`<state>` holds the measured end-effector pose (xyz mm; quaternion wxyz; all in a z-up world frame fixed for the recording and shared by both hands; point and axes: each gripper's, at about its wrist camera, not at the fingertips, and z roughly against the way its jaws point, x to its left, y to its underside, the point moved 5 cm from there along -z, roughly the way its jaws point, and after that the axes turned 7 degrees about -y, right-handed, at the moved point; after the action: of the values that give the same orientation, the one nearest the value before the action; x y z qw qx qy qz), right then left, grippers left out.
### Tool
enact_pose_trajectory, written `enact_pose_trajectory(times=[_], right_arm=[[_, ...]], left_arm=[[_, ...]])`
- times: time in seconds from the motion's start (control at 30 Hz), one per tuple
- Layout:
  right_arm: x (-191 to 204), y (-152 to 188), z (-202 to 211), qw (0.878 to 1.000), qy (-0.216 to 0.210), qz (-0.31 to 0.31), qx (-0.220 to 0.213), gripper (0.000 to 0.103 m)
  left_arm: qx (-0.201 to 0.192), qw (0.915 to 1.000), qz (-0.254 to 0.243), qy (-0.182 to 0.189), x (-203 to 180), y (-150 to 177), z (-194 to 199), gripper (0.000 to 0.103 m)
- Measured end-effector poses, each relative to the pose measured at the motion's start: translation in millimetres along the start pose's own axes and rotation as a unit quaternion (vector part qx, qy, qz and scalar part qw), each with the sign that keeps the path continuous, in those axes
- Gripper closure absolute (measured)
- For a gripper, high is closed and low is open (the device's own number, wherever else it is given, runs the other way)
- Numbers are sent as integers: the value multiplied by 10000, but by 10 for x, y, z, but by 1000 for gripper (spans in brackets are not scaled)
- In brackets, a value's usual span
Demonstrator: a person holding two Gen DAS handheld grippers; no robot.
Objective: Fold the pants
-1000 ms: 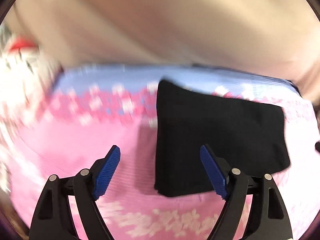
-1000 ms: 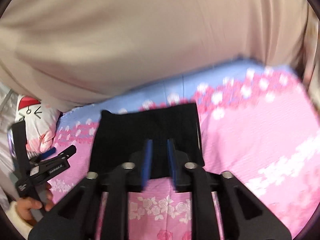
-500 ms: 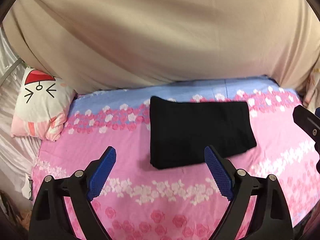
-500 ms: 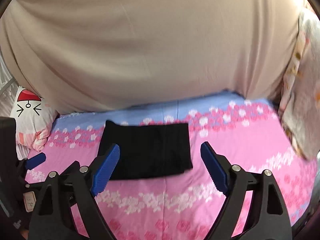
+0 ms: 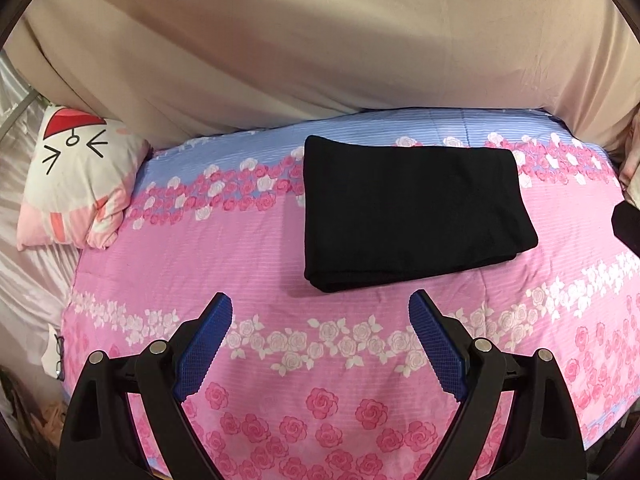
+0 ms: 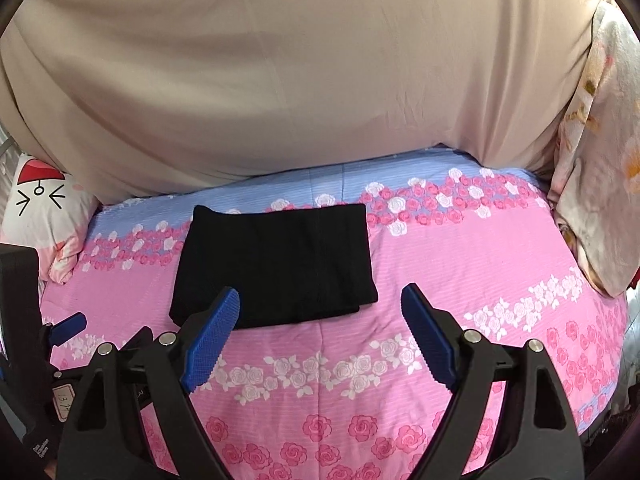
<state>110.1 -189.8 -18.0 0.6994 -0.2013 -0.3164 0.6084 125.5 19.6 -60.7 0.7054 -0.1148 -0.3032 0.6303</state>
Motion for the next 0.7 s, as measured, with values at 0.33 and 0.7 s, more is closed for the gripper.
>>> enact_pose_trajectory(times=[0.33, 0.7], right_arm=[[14, 24, -38, 10000, 83, 30, 20, 22], [37, 15, -43, 9998, 150, 81, -32, 22]], left_arm=[[-31, 10000, -88, -27, -31, -20, -27, 15], [-258, 9996, -80, 13, -48, -122, 41, 14]])
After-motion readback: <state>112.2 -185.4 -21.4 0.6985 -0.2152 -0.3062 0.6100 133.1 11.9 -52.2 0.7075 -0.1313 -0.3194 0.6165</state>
